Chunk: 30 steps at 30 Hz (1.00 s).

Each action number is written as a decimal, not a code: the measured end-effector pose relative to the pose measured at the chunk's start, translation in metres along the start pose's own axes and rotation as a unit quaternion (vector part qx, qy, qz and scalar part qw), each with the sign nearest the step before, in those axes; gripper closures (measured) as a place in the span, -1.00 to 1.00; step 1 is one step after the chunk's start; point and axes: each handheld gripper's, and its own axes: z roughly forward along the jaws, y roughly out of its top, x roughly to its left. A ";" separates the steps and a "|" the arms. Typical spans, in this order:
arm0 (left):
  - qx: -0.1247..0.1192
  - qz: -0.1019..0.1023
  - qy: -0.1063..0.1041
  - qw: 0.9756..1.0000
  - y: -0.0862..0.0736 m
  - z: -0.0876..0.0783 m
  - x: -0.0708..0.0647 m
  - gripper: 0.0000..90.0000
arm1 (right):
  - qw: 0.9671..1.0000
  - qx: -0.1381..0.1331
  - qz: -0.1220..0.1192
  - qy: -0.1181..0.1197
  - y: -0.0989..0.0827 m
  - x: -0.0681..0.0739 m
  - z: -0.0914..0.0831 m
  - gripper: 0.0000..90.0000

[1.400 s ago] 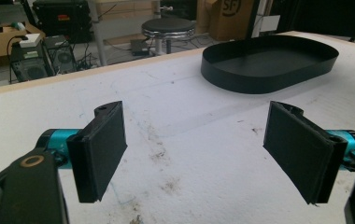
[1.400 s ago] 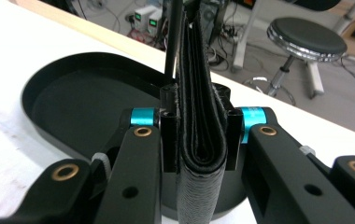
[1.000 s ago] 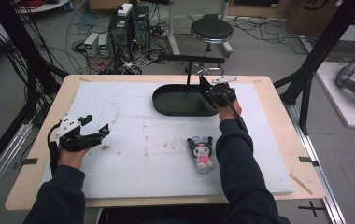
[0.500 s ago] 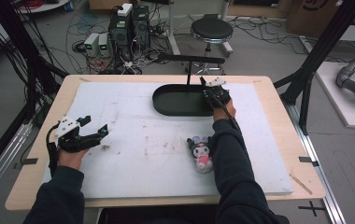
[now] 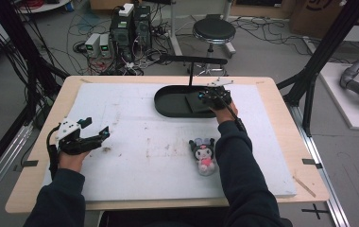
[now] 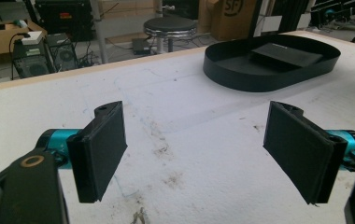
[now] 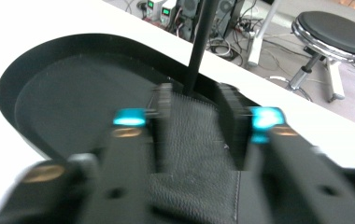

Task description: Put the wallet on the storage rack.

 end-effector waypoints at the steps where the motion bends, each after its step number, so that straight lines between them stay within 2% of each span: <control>1: -0.002 -0.002 0.000 1.000 0.000 0.000 0.000 -0.54 | 1.000 0.009 0.003 -0.004 -0.001 0.000 0.001 0.76; 3: -0.001 -0.001 0.001 1.000 0.000 -0.001 0.000 -0.54 | 1.000 0.011 0.020 0.002 -0.003 -0.003 0.001 0.71; 5: -0.001 -0.002 0.002 1.000 0.000 -0.001 0.001 -0.54 | 0.999 0.000 0.038 0.007 -0.002 -0.006 -0.002 0.60; 8: 0.000 -0.001 0.000 1.000 -0.001 0.000 0.001 -0.54 | 0.999 -0.015 0.040 0.008 0.000 -0.009 -0.011 0.35; 12: 0.000 -0.004 -0.003 1.000 -0.001 0.001 0.000 -0.54 | 0.998 -0.036 0.051 0.018 -0.001 -0.014 -0.031 0.14; 15: 0.000 -0.007 -0.004 1.000 -0.001 0.001 0.000 -0.54 | 0.997 -0.033 0.054 0.032 -0.001 -0.019 -0.047 -0.05; 19: 0.000 -0.011 -0.006 1.000 -0.001 0.001 0.000 -0.54 | 0.997 -0.033 0.048 0.050 -0.002 -0.019 -0.070 -0.20; 21: 0.002 -0.011 -0.005 1.000 -0.002 0.000 -0.001 -0.54 | 0.997 -0.043 0.040 0.058 -0.006 -0.016 -0.083 -0.25; 22: 0.003 -0.011 -0.006 1.000 -0.002 0.000 0.000 -0.54 | 0.997 -0.039 0.039 0.061 -0.008 -0.013 -0.090 -0.30; 25: 0.001 -0.014 -0.006 1.000 -0.002 0.000 0.000 -0.54 | 0.998 -0.021 0.014 0.051 -0.017 -0.004 -0.110 -0.37; 27: 0.000 -0.015 -0.007 1.000 -0.002 0.000 0.000 -0.54 | 0.998 -0.032 0.013 0.056 -0.026 0.002 -0.124 -0.39; 30: 0.000 -0.016 -0.007 1.000 -0.002 0.000 0.000 -0.54 | 0.998 -0.031 0.010 0.055 -0.040 0.008 -0.138 -0.45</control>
